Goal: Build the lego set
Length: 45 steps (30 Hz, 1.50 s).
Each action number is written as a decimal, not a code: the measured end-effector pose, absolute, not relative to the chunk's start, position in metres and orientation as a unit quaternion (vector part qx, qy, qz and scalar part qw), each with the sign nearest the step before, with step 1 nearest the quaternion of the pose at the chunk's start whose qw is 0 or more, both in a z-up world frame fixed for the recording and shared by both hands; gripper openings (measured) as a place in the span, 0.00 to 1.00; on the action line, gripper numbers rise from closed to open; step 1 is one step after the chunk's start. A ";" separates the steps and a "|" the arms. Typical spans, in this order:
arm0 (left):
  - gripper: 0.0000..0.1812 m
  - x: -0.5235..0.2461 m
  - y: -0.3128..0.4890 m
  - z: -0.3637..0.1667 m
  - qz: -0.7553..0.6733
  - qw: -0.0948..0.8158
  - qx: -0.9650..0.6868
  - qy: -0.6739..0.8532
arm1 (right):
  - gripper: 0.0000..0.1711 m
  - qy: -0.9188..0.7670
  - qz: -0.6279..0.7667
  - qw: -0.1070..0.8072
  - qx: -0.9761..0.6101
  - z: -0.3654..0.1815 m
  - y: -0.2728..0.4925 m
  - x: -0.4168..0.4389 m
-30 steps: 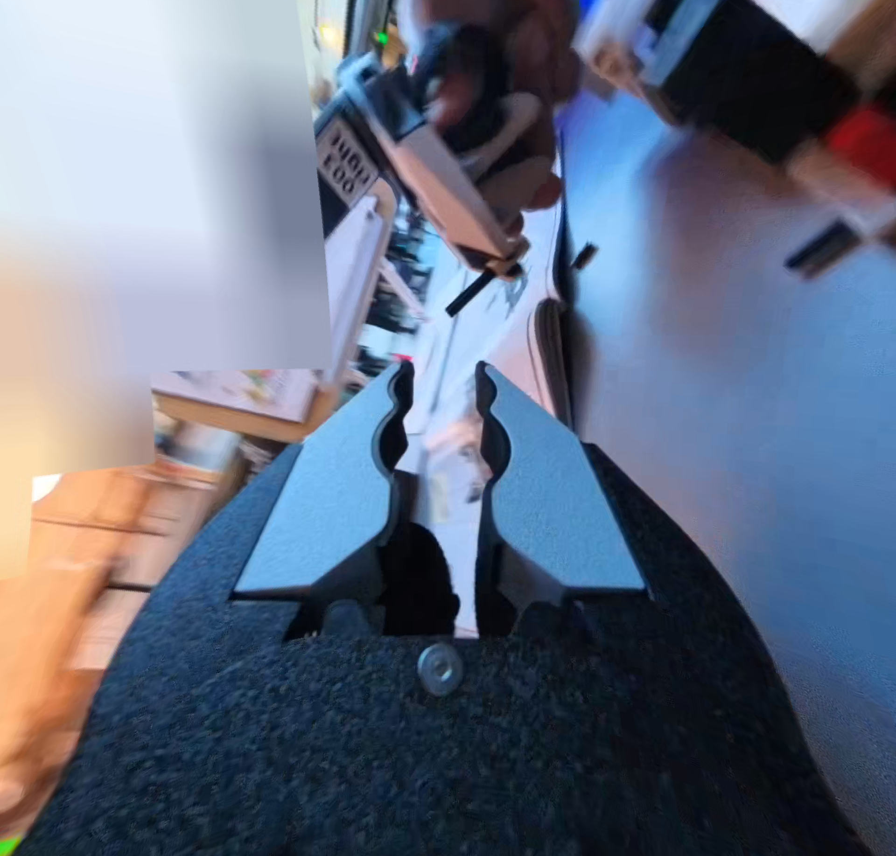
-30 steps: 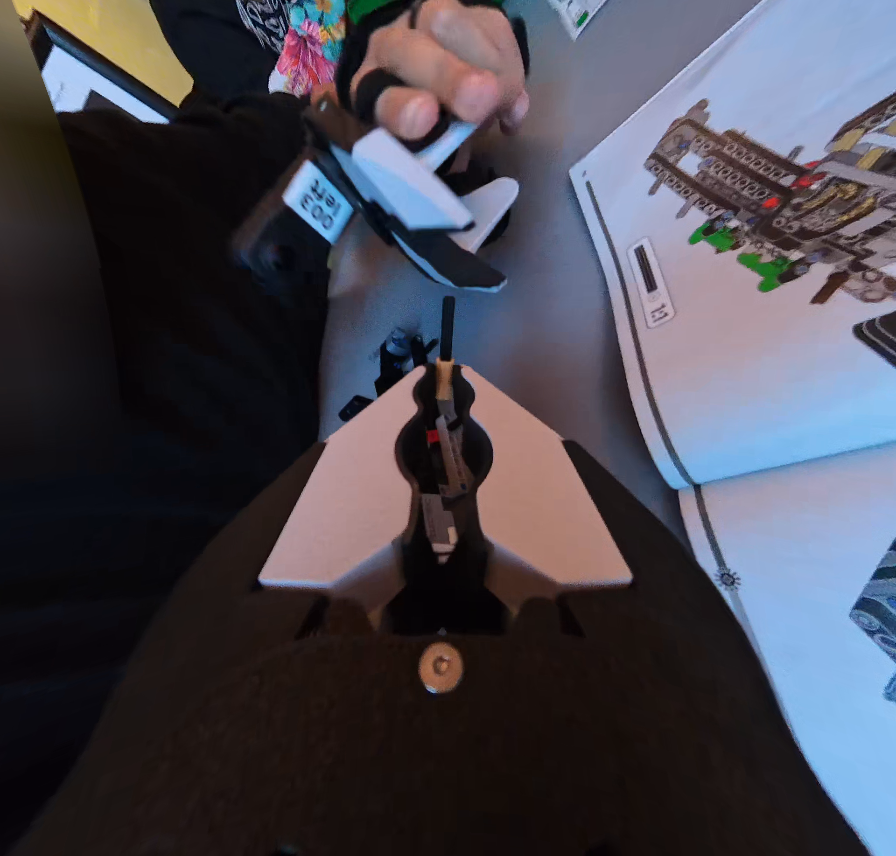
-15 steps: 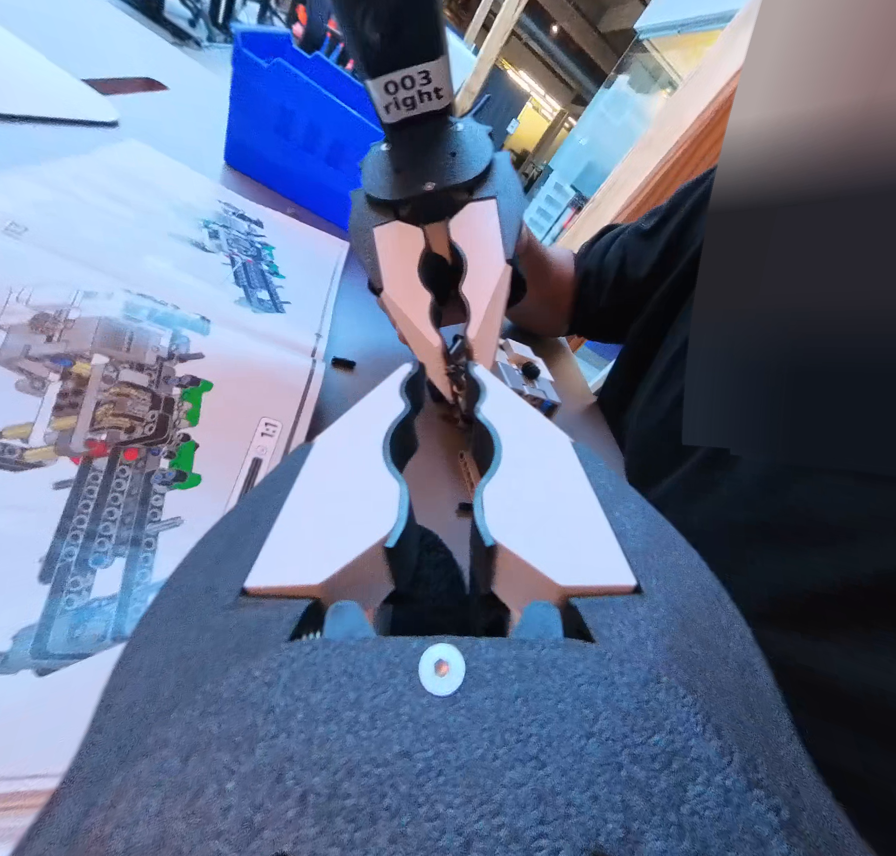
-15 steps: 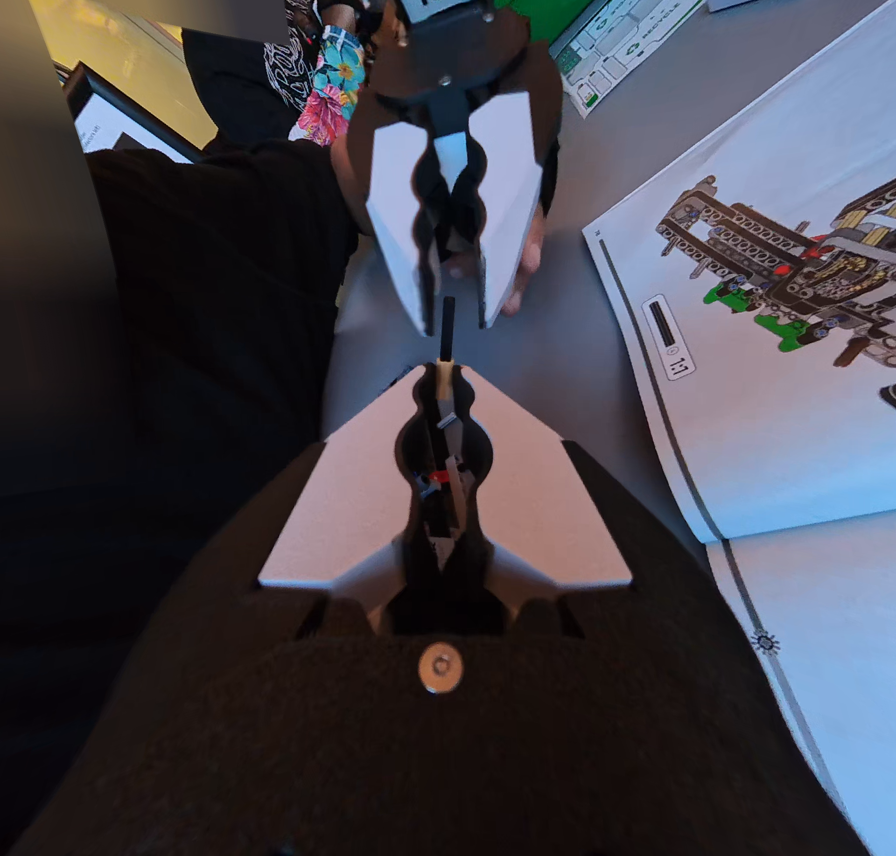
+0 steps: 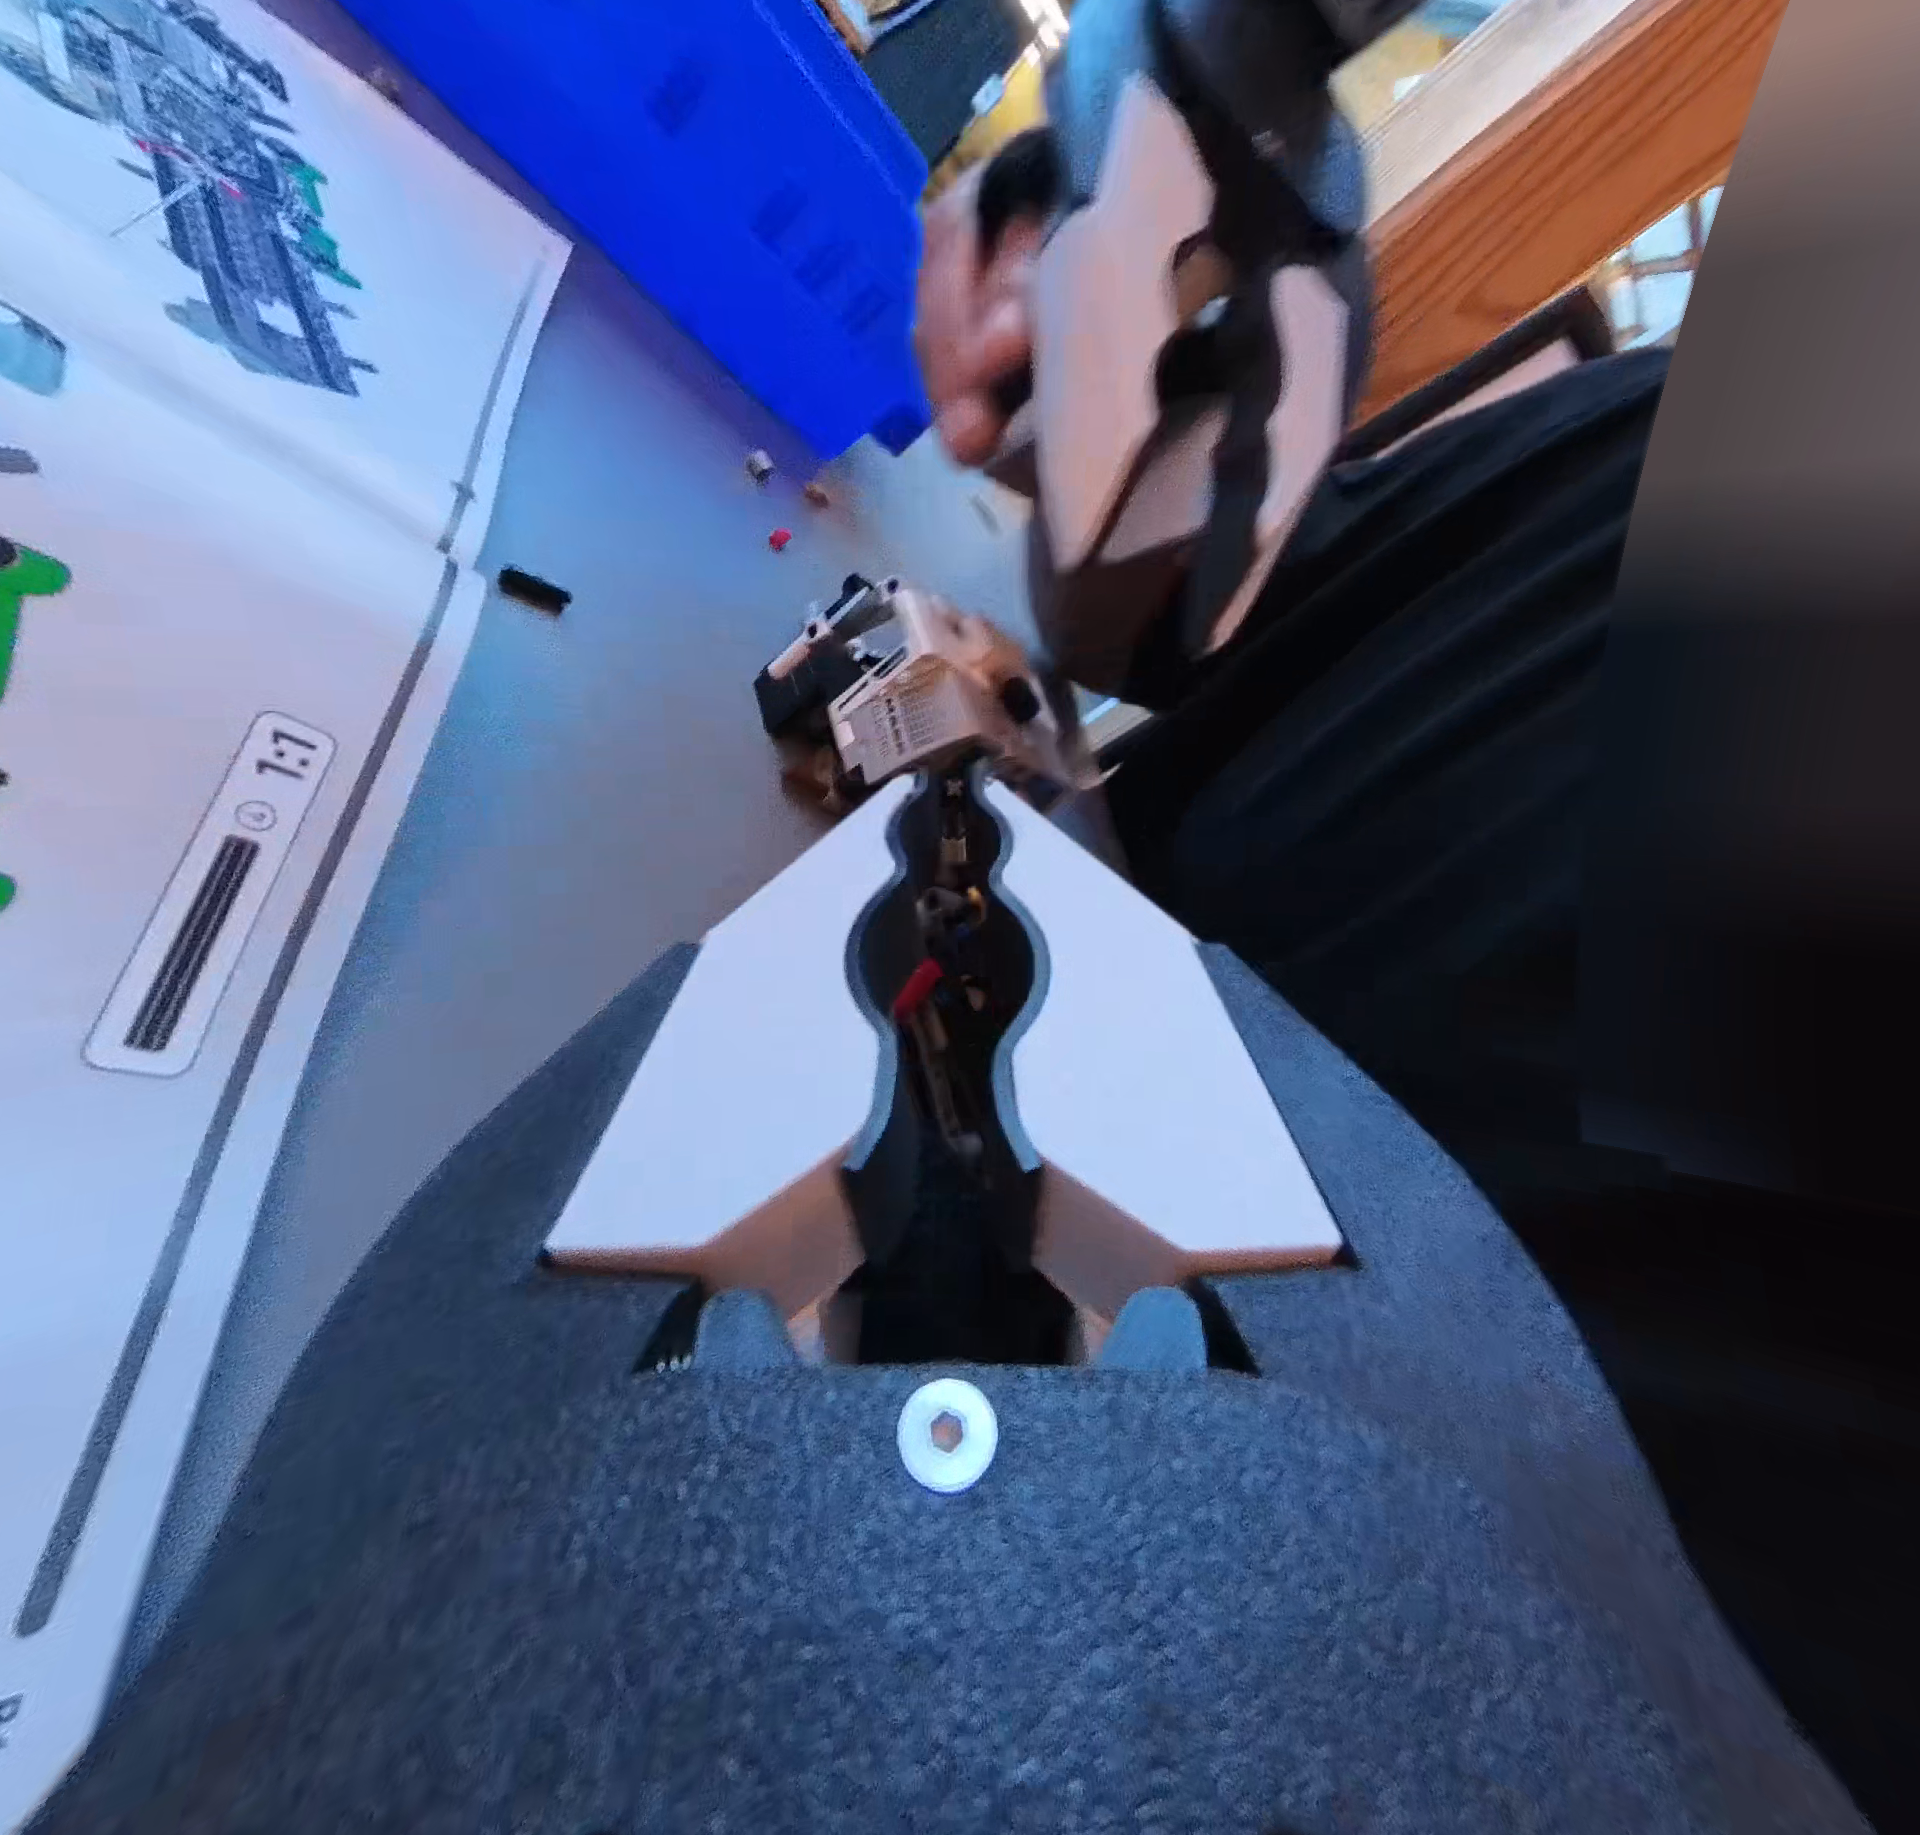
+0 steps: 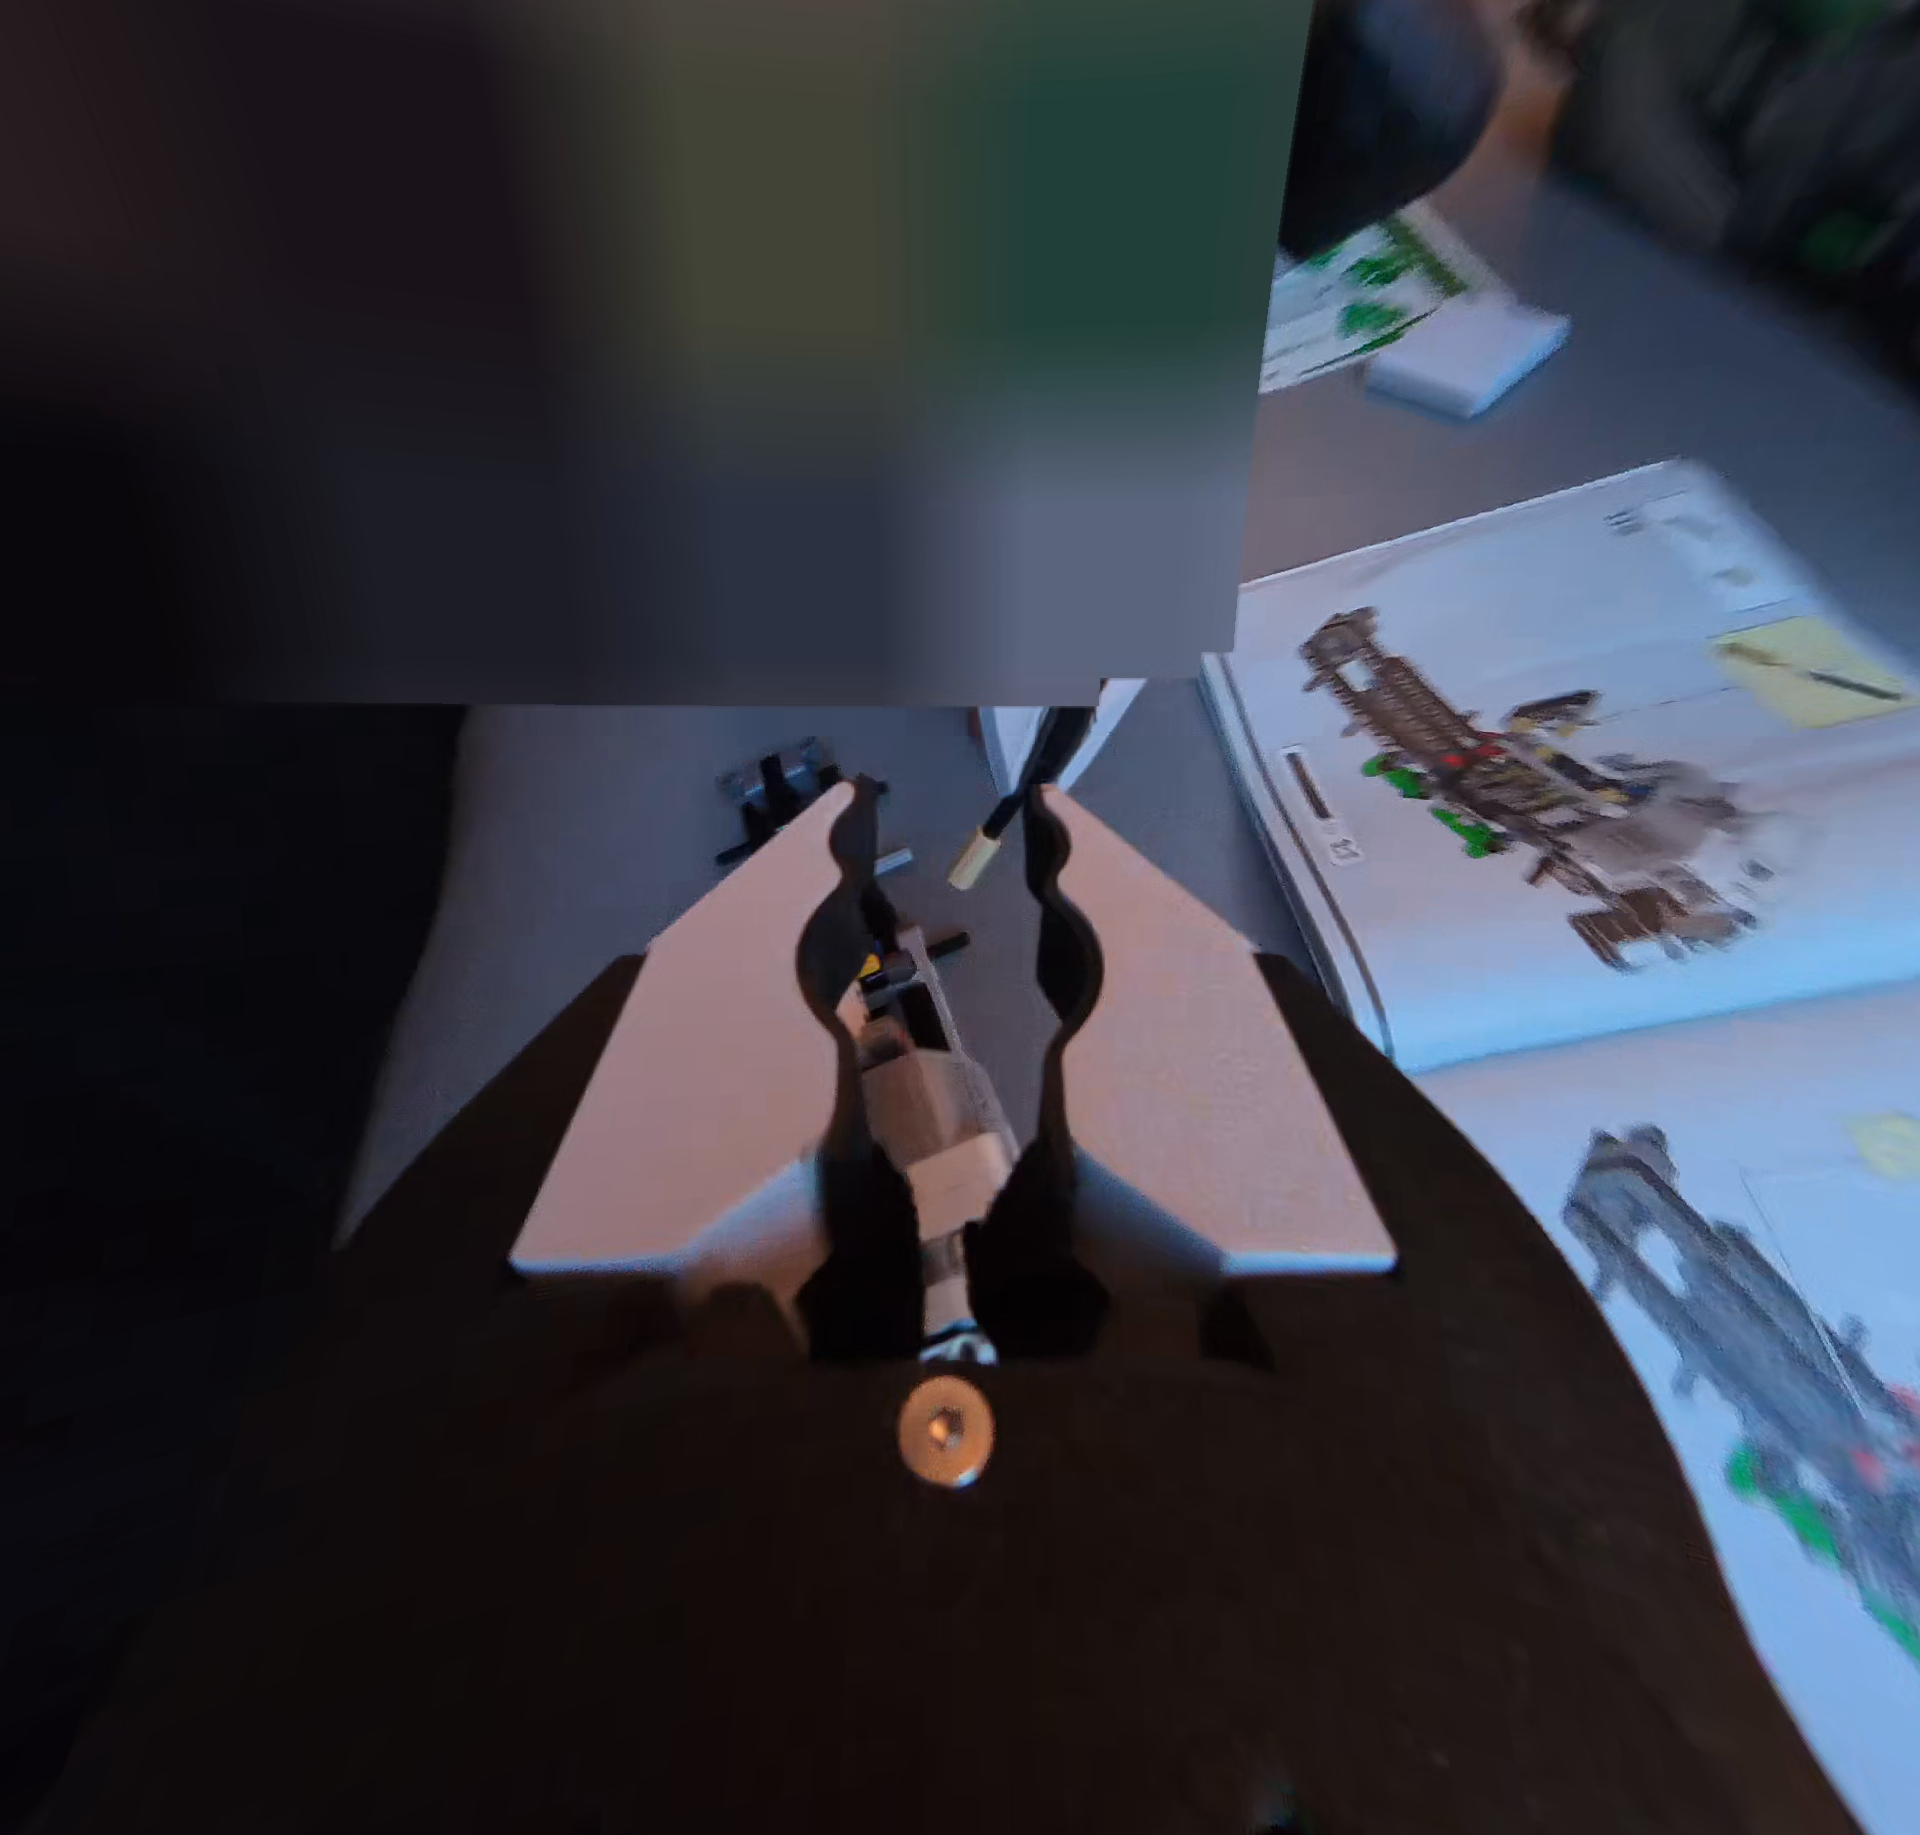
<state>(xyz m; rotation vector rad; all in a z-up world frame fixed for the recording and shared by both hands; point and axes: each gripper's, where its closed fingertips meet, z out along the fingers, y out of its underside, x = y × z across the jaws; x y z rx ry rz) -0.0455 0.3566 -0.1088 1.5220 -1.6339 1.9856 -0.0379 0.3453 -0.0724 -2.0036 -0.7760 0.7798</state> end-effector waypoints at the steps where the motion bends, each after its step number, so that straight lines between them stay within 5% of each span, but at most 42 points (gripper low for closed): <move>1: 0.00 -0.044 0.355 -0.114 0.651 0.065 0.512 -0.557 | 0.16 -0.285 0.291 0.437 -0.802 -0.066 0.339 -0.033; 8: 0.01 -0.043 0.357 -0.131 0.626 0.042 0.530 -0.571 | 0.22 -0.052 0.096 0.558 -0.823 -0.074 0.276 -0.027; 11: 0.01 -0.046 0.356 -0.130 0.625 0.038 0.519 -0.583 | 0.27 0.006 0.056 0.556 -0.829 -0.101 0.255 -0.046; 22: 0.01 -0.052 0.333 -0.128 0.619 0.051 0.517 -0.589 | 0.22 0.057 -0.079 0.513 -0.853 -0.152 0.259 -0.062; 34: 0.01 -0.071 0.307 -0.126 0.611 0.015 0.553 -0.567 | 0.18 -0.042 0.004 0.491 -0.870 -0.153 0.246 -0.052; 45: 0.01 -0.098 0.275 -0.127 0.612 -0.039 0.609 -0.503 | 0.18 -0.313 0.146 0.456 -0.820 -0.151 0.240 -0.046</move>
